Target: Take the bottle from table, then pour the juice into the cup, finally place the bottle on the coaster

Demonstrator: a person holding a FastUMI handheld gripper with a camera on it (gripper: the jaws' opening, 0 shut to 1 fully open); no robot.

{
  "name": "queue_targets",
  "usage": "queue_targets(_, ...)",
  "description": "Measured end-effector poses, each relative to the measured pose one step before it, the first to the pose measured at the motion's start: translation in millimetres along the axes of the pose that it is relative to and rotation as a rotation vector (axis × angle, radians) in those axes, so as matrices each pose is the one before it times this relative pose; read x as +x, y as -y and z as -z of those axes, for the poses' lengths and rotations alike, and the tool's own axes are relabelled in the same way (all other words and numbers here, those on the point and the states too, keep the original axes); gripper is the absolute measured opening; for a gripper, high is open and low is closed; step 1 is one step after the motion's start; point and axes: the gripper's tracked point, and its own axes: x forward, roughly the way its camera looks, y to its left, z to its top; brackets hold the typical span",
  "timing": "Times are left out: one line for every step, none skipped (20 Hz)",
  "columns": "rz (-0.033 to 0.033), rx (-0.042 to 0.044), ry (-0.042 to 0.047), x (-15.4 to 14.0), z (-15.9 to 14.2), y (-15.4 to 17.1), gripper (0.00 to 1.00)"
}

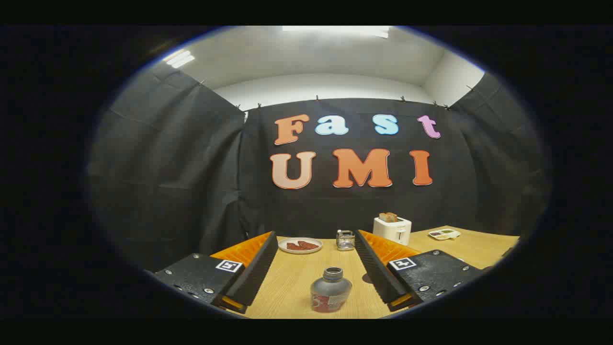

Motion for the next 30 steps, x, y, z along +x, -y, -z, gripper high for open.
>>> queue_targets(0.0051,0.0026,0.00008,-0.04,-0.36,3.43,0.95)
queue_targets(0.00826,0.00051,-0.00392,-0.48,1.86,4.12,0.95)
queue_targets(0.00708,-0.00047,-0.00594,0.8,2.71,3.7,0.95)
queue_targets(0.00389,0.00016,-0.00677,1.88,3.12,2.17,0.95)
queue_targets(-0.0023,0.00061,-0.00524,1.61,2.5,0.92,0.95)
queue_targets(-0.00601,-0.00127,-0.0025,0.55,2.97,-0.94,0.95)
queue_targets(-0.00516,-0.00239,-0.00379,-0.46,1.69,-0.58,0.95)
queue_targets(-0.00536,-0.00354,-0.00189,0.81,2.02,-1.07,0.95)
queue_targets(-0.0045,-0.00377,-0.00238,0.4,3.29,-1.53,0.95)
queue_targets(-0.00188,-0.00485,-0.00247,1.1,2.03,-0.98,0.95)
queue_targets(0.00072,-0.00567,-0.00556,1.27,2.31,-0.33,0.95)
queue_targets(0.00607,-0.00521,-0.00712,0.41,3.24,0.5,0.95)
queue_targets(0.00683,-0.00398,-0.01006,0.07,3.91,1.37,0.95)
queue_targets(0.00246,-0.00361,-0.00683,0.23,1.88,-0.79,0.95)
queue_targets(0.00089,-0.00229,-0.00349,0.42,1.29,-1.84,0.96)
queue_targets(-0.00003,0.0002,-0.00329,-0.63,2.02,-0.83,0.95)
queue_targets(-0.00169,-0.0005,-0.00326,-0.02,2.69,-1.55,0.95)
queue_targets(-0.00017,-0.00323,-0.00195,-0.03,2.44,-1.34,0.95)
queue_targets(0.00265,-0.00777,-0.0034,0.16,3.09,0.53,0.95)
queue_targets(0.00614,-0.01345,-0.00297,0.96,3.09,0.88,0.95)
queue_targets(0.00789,-0.01658,-0.00348,-0.25,4.46,0.67,0.95)
queue_targets(0.00719,-0.01448,-0.01065,1.44,6.39,-0.36,0.95)
queue_targets(0.00193,-0.00582,-0.01618,1.89,8.6,-1.21,0.95)
queue_targets(-0.00202,0.00146,-0.0148,1.6,8.04,-2.49,0.95)
queue_targets(0.00009,0.00732,-0.01332,0.34,7.02,-2.29,0.95)
queue_targets(0.00165,0.01254,-0.01143,-0.4,7.13,-0.82,0.95)
queue_targets(0.00439,0.00676,-0.00476,0.35,3.97,0.06,0.95)
queue_targets(0.01151,0.00551,-0.01473,0.58,7.19,2.11,0.95)
queue_targets(0.0046,0.00423,-0.00694,-0.38,6.75,1.22,0.95)
queue_targets(-0.00314,0.00105,-0.01199,1.26,5.42,-1.08,0.95)
